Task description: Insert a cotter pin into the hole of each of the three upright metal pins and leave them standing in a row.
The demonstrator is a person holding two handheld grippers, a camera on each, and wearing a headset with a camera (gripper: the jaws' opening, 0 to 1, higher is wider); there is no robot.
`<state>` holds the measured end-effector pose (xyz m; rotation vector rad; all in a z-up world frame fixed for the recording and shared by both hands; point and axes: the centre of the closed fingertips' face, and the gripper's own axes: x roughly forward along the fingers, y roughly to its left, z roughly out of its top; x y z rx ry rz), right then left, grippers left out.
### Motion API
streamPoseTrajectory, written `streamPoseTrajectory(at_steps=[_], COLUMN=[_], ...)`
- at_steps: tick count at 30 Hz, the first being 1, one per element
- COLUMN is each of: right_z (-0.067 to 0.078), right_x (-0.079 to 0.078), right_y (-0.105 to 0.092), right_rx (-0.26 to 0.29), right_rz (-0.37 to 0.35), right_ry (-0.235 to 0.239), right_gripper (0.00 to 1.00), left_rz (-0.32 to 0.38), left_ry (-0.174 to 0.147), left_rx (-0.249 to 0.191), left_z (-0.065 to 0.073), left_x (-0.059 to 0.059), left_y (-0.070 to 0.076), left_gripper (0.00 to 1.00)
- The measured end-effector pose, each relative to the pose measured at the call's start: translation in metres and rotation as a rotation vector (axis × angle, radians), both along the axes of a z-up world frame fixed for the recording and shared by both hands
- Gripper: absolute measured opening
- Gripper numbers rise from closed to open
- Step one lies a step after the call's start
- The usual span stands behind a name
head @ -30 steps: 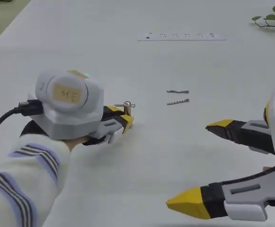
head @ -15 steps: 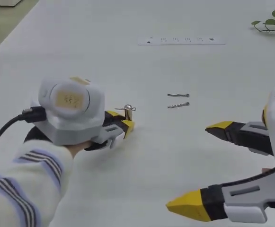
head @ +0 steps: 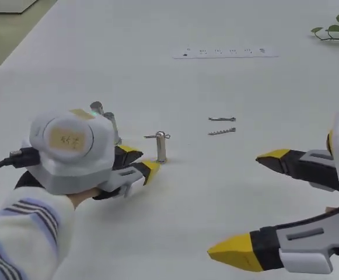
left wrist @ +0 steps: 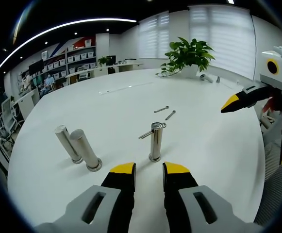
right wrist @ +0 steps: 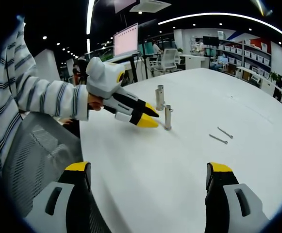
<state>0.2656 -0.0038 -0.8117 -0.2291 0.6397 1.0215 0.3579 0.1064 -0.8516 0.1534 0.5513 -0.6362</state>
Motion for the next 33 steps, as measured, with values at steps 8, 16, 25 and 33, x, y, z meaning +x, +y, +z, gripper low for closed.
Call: streamPoseTrajectory(at_steps=[8, 16, 25, 33], right_z=[-0.004, -0.007, -0.012, -0.014], right_x=[-0.002, -0.004, -0.008, -0.009], right_y=[0.001, -0.002, 0.0, 0.0], right_rx=[-0.005, -0.01, -0.024, -0.03], right_rz=[-0.006, -0.012, -0.005, -0.001], right_ry=[0.014, 0.027, 0.045, 0.06], right_gripper=[1.0, 1.0, 1.0, 0.99], left_rz=[0.043, 0.09, 0.143, 0.157], left_ry=[0.02, 0.008, -0.021, -0.027], left_rx=[0.027, 0.033, 0.075, 0.09], left_z=[-0.005, -0.002, 0.002, 0.003], left_x=[-0.006, 0.008, 0.032, 0.048], left_y=[0.023, 0.042, 0.061, 0.066], left_gripper=[0.2, 0.22, 0.22, 0.22])
